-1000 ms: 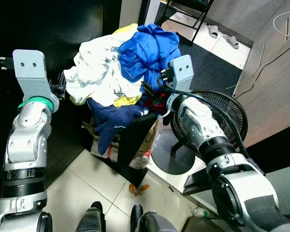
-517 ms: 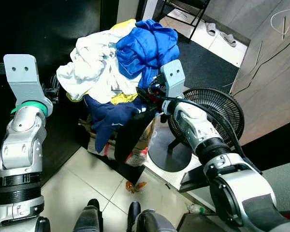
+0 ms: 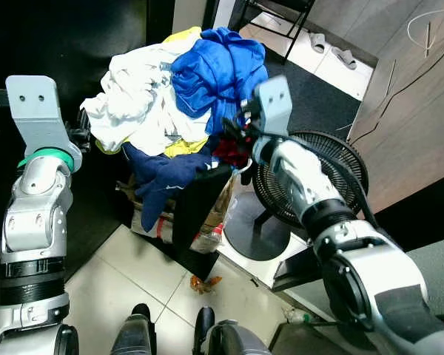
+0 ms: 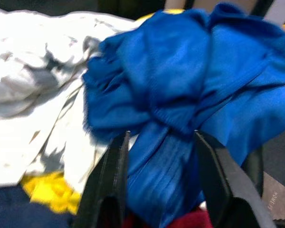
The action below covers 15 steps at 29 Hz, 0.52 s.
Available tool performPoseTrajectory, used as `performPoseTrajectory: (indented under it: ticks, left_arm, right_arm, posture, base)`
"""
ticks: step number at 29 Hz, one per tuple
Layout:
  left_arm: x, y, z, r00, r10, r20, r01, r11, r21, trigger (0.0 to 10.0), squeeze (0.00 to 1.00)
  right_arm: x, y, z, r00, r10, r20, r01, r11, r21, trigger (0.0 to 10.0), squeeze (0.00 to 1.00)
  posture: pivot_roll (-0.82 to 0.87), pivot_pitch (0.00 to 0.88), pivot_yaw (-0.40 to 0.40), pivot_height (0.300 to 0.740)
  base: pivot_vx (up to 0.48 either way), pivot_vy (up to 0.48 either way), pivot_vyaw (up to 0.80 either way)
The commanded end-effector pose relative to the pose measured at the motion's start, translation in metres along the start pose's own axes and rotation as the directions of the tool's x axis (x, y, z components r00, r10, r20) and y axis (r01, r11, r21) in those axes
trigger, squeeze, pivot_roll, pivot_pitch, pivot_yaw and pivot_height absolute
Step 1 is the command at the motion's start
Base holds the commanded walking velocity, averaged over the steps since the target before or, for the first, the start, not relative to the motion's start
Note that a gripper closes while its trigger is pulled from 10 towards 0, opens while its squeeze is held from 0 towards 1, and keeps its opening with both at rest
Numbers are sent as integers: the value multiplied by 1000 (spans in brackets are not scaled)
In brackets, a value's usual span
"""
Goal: Clothes washing
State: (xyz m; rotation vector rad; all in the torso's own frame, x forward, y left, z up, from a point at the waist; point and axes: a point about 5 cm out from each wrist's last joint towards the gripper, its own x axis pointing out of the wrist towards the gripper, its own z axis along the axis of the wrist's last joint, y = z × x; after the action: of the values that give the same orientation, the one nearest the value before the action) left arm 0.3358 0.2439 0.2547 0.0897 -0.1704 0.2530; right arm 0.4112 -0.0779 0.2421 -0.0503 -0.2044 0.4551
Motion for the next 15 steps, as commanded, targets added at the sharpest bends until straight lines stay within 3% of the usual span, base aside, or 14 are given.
performPoseTrajectory:
  ticks: [1, 2, 3, 9, 15]
  left_arm:
    - [1, -4, -5, 1000, -10, -18, 10, 1000, -1, 10000, 0]
    - [1, -4, -5, 1000, -10, -18, 10, 1000, -1, 10000, 0]
    - [3, -5, -4, 1000, -12, -16, 12, 1000, -2, 10000, 0]
    - [4, -6, -3, 1000, -16, -13, 16, 1000, -5, 10000, 0]
    - [8, -16, 0, 999, -52, -1, 52, 999, -17, 10000, 0]
  right_arm:
    - [-4, -13, -7, 996, -73, -42, 75, 996, 37, 0, 0]
    - [-4, -13, -7, 996, -73, -42, 75, 996, 37, 0, 0]
    - [-4, -18, -6, 992, -111, -53, 113, 992, 56, 9882, 0]
    - [-7, -34, -4, 975, -198, -96, 199, 980, -3, 10000, 0]
    - [-16, -62, 3, 962, -266, -68, 265, 964, -23, 10000, 0]
  posture:
    - [173, 150, -180, 740]
    - [173, 150, -180, 740]
    - [174, 149, -179, 740]
    - [165, 149, -174, 740]
    - [118, 136, -140, 740]
  base:
    - [0, 0, 0]
    - [0, 0, 0]
    - [0, 0, 0]
    - [0, 0, 0]
    - [0, 0, 0]
